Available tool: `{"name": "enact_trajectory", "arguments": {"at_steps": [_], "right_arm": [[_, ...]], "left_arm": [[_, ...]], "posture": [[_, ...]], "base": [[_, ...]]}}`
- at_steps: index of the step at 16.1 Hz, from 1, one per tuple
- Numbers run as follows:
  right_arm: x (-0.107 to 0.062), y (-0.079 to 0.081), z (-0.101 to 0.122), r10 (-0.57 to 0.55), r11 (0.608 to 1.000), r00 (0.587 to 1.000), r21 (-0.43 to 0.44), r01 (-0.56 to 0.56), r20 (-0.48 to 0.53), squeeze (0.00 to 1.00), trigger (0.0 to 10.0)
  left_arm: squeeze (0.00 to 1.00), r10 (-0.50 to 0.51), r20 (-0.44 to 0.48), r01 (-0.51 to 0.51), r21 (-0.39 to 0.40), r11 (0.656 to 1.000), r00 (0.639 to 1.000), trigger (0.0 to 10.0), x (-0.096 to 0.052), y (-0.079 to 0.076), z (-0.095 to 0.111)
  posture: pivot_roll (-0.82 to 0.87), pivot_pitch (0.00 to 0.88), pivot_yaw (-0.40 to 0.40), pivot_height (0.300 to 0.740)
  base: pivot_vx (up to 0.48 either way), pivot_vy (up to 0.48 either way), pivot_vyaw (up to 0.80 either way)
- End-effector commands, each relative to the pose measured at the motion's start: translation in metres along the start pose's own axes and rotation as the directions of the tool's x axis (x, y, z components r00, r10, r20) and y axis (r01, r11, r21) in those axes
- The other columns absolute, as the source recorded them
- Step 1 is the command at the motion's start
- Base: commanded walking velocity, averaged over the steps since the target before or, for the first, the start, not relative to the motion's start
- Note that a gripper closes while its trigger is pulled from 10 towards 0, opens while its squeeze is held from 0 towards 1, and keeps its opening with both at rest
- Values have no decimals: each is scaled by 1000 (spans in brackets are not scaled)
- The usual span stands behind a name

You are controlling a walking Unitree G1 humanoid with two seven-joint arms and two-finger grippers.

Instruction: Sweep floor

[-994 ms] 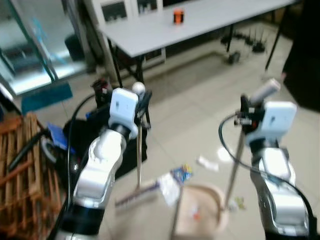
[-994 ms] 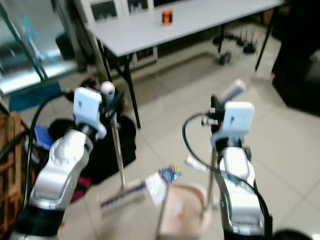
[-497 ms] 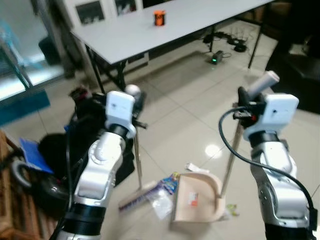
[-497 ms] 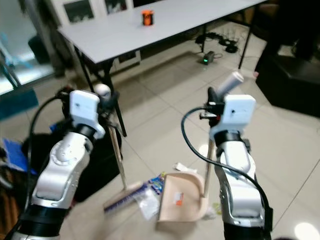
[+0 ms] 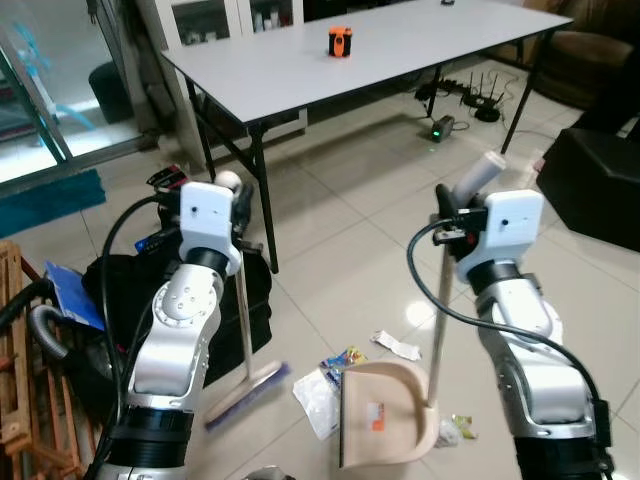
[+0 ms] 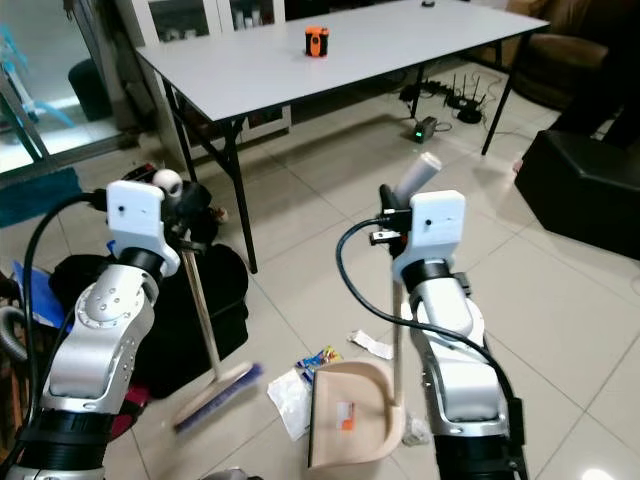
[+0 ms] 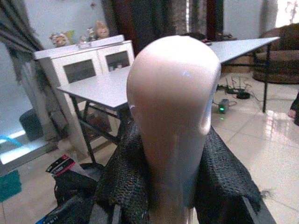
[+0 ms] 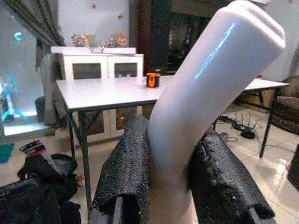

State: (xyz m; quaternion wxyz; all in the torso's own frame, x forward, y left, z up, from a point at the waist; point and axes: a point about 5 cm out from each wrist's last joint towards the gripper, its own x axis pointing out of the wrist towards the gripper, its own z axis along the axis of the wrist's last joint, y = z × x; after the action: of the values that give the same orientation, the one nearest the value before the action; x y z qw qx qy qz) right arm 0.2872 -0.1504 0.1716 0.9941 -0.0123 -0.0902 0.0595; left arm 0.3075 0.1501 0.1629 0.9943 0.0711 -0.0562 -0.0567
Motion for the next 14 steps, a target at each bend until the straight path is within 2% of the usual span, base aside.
{"name": "enact_trajectory", "arguments": {"at_steps": [1,4,7,10,14], "right_arm": [[0,4,11,31,998,997,50,-34,64,0,10000],[-2,2,11,13,996,997,88,-20,73,0,10000],[-3,4,9,33,998,998,56,-36,54,0,10000],[-4,4,8,31,999,999,41,-33,44,0,10000],[-5,-1,8,-4,998,999,60,2,46,0,10000]], "left_arm": [[0,-35,39,34,23,999,999,10000,6,-5,11],[0,-61,53,60,20,998,997,10000,9,-10,14],[0,-79,70,78,14,997,994,10000,9,-12,17],[0,-85,64,84,14,996,994,10000,6,-12,15],[0,-96,62,95,14,995,993,10000,6,-13,15]], "posture": [[-27,0,61,740],[-34,0,71,740],[-33,0,70,740],[-34,0,68,740],[-36,0,73,740]], "base": [[0,0,0],[0,0,0],[0,0,0],[296,0,800],[328,0,0]]}}
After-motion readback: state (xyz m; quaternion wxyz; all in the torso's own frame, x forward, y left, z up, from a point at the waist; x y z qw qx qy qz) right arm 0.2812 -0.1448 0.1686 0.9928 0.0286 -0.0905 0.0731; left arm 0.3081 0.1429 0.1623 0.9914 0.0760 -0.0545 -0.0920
